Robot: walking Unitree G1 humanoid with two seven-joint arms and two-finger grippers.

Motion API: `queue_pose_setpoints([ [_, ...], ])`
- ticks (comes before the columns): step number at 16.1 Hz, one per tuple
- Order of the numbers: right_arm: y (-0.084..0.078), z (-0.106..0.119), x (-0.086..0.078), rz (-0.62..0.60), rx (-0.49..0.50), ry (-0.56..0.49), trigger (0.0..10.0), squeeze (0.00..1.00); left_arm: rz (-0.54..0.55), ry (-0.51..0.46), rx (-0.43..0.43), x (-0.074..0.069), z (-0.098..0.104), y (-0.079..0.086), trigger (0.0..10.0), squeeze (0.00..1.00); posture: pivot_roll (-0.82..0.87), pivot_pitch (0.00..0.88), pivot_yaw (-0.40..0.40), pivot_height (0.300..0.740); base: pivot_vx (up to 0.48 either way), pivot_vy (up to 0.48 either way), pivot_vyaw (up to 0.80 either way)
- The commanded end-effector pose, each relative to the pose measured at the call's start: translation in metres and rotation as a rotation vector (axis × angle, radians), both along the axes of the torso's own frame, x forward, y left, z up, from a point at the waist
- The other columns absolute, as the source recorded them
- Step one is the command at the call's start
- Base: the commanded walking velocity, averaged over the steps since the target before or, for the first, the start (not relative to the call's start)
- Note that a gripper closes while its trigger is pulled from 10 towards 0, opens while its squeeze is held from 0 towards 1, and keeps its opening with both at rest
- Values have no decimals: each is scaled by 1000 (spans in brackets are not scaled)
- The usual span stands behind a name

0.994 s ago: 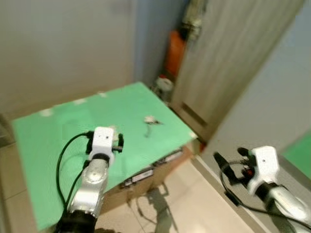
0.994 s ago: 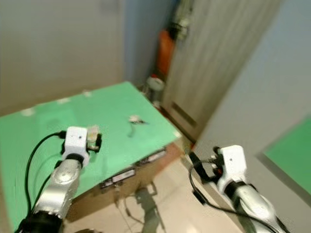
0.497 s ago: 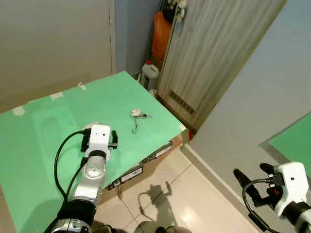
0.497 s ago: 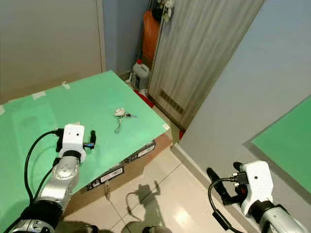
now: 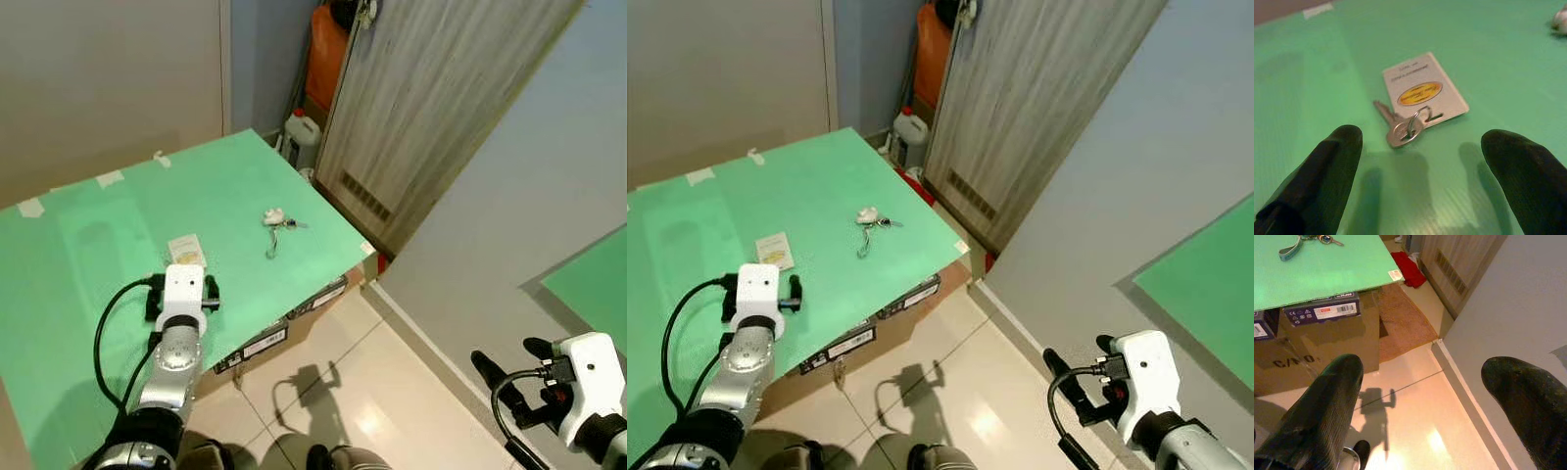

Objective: Hang keys on a hook

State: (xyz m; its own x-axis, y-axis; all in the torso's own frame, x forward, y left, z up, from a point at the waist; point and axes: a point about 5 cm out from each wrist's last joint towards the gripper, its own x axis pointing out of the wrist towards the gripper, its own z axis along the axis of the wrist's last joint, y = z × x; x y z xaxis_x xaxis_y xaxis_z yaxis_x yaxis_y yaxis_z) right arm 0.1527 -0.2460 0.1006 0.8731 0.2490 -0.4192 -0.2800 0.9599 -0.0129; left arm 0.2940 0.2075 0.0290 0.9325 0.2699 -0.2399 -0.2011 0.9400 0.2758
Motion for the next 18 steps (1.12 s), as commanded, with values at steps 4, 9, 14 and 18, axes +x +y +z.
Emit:
queue_pose_setpoints([
  [4,-9,6,-6,-17,-22,13,10000,0,7,-9,-13,8,4,4,10000,0,-309,150,-185,740,0,0,0],
  [9,-11,8,-13,-25,-28,25,10000,0,17,10,-17,11,2,12,10000,0,-327,164,-187,740,0,0,0],
  [14,-12,10,-22,-25,-33,40,10000,0,2,25,-43,15,2,11,10000,0,-342,173,-190,740,0,0,0],
  [18,-5,7,-19,-36,-12,24,10000,0,-16,36,-19,21,7,18,10000,0,-327,164,-162,740,0,0,0],
])
